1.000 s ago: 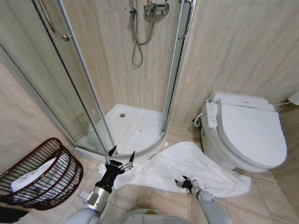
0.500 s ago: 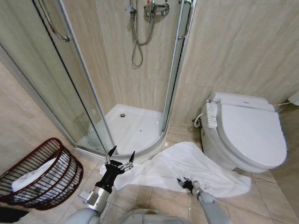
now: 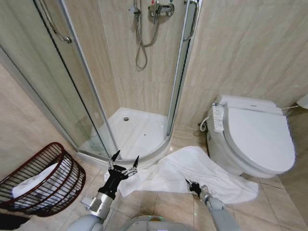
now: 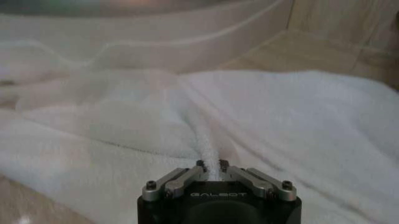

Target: Discard the used towel into the hamper.

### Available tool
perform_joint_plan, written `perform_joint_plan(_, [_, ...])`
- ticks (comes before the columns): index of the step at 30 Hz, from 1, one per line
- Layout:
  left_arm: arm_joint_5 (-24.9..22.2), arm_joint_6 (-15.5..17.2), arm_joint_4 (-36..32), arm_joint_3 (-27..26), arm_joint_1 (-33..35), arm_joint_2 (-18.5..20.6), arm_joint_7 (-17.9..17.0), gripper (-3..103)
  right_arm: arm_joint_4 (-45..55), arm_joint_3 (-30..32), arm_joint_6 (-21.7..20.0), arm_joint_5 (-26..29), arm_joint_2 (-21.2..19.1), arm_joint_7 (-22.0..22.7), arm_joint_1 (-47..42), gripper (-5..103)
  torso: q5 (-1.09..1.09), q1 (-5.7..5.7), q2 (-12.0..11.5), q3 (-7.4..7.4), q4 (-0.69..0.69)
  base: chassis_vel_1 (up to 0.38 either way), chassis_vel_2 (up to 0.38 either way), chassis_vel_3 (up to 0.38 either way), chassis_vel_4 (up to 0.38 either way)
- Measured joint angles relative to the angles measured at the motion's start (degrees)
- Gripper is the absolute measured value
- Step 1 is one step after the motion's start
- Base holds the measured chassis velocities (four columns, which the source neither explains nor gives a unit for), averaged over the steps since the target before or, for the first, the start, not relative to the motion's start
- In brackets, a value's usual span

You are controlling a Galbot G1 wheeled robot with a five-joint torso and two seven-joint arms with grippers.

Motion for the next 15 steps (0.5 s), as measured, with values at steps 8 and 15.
perform_joint_plan(8, [0.0, 0.0, 0.0, 0.0, 0.0, 0.0, 0.0, 100, 14.8, 1.3, 0.7, 3.9, 0.2, 1.3, -7.8, 3, 0.0, 0.01, 0.0, 0.02, 0.0, 0.0, 0.0, 0.0, 0.0])
perform_joint_plan(15, [0.0, 0.0, 0.0, 0.0, 0.0, 0.0, 0.0, 100, 31.9, 3.8, 1.6, 5.3, 1.0, 2.4, -16.9, 3, 0.01, 0.01, 0.0, 0.02, -0.01, 0.0, 0.0, 0.0, 0.0])
